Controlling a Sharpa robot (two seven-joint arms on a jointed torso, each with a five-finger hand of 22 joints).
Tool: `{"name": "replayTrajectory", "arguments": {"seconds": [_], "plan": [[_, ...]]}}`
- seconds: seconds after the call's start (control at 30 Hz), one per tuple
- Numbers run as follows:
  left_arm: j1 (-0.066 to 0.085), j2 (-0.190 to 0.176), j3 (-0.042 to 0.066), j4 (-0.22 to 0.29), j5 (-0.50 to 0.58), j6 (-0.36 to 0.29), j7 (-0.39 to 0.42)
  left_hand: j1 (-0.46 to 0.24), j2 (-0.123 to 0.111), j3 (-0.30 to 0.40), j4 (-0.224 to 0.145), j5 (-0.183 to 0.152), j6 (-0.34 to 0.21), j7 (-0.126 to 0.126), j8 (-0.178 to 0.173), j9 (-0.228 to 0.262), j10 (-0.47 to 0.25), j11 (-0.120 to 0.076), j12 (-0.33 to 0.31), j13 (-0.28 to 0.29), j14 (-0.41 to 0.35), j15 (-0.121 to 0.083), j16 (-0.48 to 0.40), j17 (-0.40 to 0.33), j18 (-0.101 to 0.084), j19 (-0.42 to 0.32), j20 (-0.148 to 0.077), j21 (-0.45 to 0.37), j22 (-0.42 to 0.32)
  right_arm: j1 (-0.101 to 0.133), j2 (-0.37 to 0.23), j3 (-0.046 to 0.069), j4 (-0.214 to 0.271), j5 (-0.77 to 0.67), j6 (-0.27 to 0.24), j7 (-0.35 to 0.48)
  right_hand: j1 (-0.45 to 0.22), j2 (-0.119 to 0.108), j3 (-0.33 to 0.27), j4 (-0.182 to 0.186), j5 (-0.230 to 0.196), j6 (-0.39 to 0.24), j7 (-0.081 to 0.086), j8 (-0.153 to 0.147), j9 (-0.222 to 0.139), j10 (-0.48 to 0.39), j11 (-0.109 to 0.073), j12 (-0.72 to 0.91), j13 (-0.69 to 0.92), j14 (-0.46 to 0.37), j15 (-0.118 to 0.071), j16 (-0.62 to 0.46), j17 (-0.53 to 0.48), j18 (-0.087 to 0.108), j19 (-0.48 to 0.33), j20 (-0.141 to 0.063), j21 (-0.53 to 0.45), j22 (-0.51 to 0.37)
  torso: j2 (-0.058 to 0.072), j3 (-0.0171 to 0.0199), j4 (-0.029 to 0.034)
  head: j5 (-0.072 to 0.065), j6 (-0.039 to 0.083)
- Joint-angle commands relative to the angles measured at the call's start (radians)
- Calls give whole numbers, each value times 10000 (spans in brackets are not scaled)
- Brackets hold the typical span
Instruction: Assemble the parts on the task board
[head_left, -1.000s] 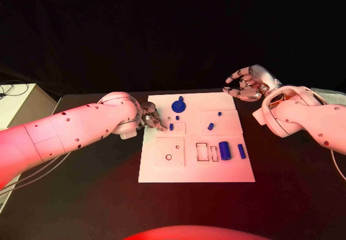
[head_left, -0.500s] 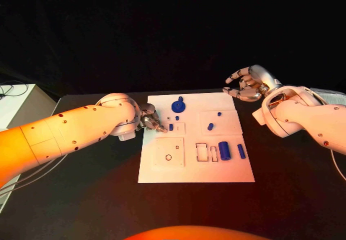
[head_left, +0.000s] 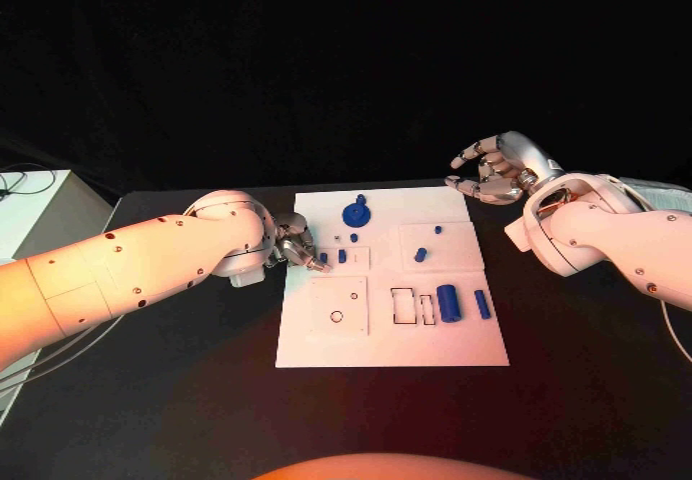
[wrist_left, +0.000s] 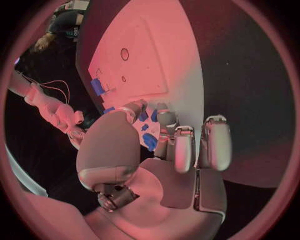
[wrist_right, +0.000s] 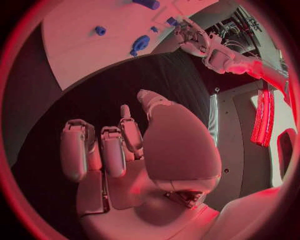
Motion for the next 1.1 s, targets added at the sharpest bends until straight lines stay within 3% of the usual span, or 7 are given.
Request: {"name": "replayTrajectory", "arguments": {"seconds": [0.03,0.23,0.4,0.43,0.57,0.9,1.1], "plan": [[-47,-85,-12,79,-53,321,-39,262,13,-98,10,-36,-88,-13,60,21,-104,26,-67,-32,1003,57,-42,2531,-31,-87,32,-58,348,-5,-11,4,11,-35,-6,72,-111,-46,60,-17,53,-79,23,-42,17,-59,0,-52,-12,771,-33,-47,1693,158,251,14,-38,1200,4,0,-3,-4,11],[-140,-327,115,304,220,286,79,1699,181,144,-282,67,-610,136,-4,-15,-1163,150,-1005,-1301,697,147,-593,1808,178,-735,85,-668,-516,-8,-36,4,12,-35,-7,77,-111,-46,60,-17,53,-79,23,-42,17,-59,0,-52,-12,771,-33,-47,1693,158,251,14,-38,1200,5,-7,6,-31,34],[-433,-622,707,624,681,61,513,2688,222,902,-575,86,-1473,569,-71,-230,-2600,550,-1633,-1996,-350,520,-1958,181,640,-2368,402,-2325,-2593,-13,-62,3,11,-52,-15,89,-110,-47,67,-21,56,-80,23,-42,19,-65,-1,-59,-21,768,-33,-55,1681,159,250,13,-45,1195,4,1,-5,-66,77],[-490,-710,874,715,763,-97,712,2892,170,1178,-663,81,-1915,816,-247,-439,-3104,773,-1914,-2196,-1242,717,-3013,-975,937,-3528,551,-3572,-4063,-14,-70,3,8,-54,-21,93,-110,-47,67,-21,56,-80,23,-42,19,-65,-1,-59,-21,768,-33,-55,1681,159,250,13,-45,1195,5,6,-12,-74,99],[-576,-913,1188,905,1014,-779,1456,3125,53,1543,-866,63,-2567,1168,-661,-1081,-3861,1123,-2486,-2728,-3714,1033,-5819,-3842,1188,-4829,840,-5282,-5654,-17,-92,3,-13,-29,-58,119,-103,-47,74,-27,60,-74,20,-38,22,-88,-3,-84,-49,759,-34,-75,1651,196,187,13,-200,1081,-2,1,5,-113,131],[-618,-742,1371,859,405,-3030,3478,3338,204,1669,-1293,45,-2001,1235,-1201,-2739,-4176,1248,-3058,-3692,-4152,1148,-6499,-4808,1223,-5013,975,-5773,-5900,-25,-77,2,-90,122,-201,283,-52,-129,365,-31,75,-50,-15,14,103,-1530,-50,-1966,-2018,494,-81,-704,846,461,-317,-29,-1519,148,6,-1,-5,-153,271],[-619,-219,1225,461,-807,-3748,4370,3222,200,1602,-1340,-8,-1682,1229,-1702,-3738,-4221,1266,-3633,-4429,-3931,1149,-6373,-5070,1231,-4867,977,-5744,-5877,-37,-39,2,-126,254,-288,424,-69,-285,935,-38,81,-13,-62,52,212,-2941,-117,-5218,-5223,140,-150,-1805,-291,743,-768,-101,-3269,-1077,13,7,-23,-163,353]]}}
